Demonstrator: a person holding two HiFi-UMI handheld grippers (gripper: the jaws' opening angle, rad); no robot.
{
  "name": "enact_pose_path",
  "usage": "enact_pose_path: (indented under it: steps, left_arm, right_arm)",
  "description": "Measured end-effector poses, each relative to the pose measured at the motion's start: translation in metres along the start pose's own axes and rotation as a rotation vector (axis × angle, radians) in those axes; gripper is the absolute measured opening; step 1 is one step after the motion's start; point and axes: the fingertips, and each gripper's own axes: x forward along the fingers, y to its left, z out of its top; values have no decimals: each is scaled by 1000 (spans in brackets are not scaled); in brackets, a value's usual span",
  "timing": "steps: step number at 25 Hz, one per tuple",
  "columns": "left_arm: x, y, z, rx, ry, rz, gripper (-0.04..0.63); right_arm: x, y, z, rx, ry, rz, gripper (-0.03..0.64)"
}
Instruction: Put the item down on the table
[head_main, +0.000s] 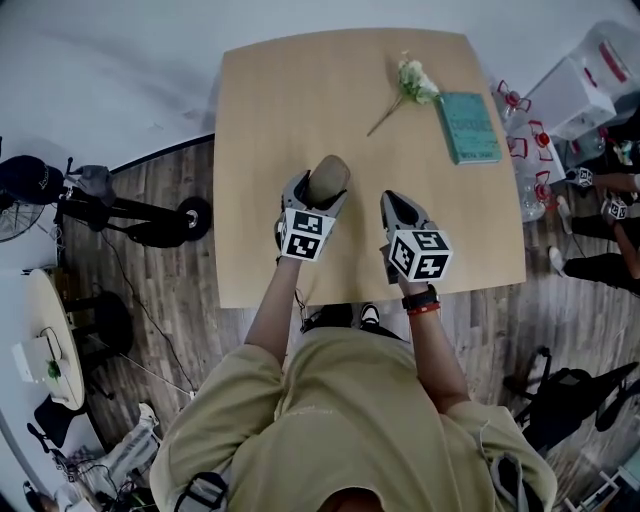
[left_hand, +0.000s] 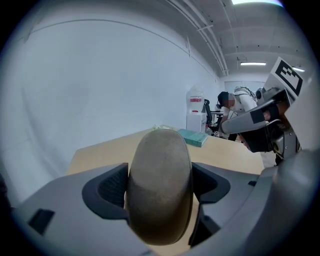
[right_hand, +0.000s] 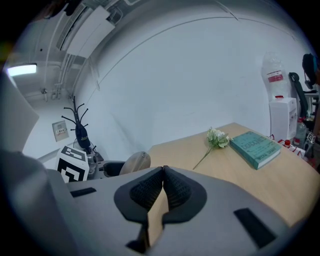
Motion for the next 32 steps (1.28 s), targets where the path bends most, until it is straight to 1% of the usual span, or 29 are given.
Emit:
enact_pose_path:
  steps: [12, 16, 19, 28, 32]
  left_arm:
    - [57, 4, -17, 185, 101, -122, 367]
    - [72, 1, -20, 268, 127, -168, 367]
    - [82, 4, -23, 312, 147, -210, 367]
    - [108, 13, -36, 533, 227, -304, 367]
    - [118, 17, -44, 587, 260, -340, 367]
  right_arm:
    - [31, -22, -8, 17, 30, -36, 1]
    - [37, -28, -12, 16, 43, -46, 2]
    - [44, -28, -13, 22, 53, -50, 2]
    - [52, -42, -18, 44, 75, -69, 2]
    - [55, -49, -23, 60, 83, -79, 2]
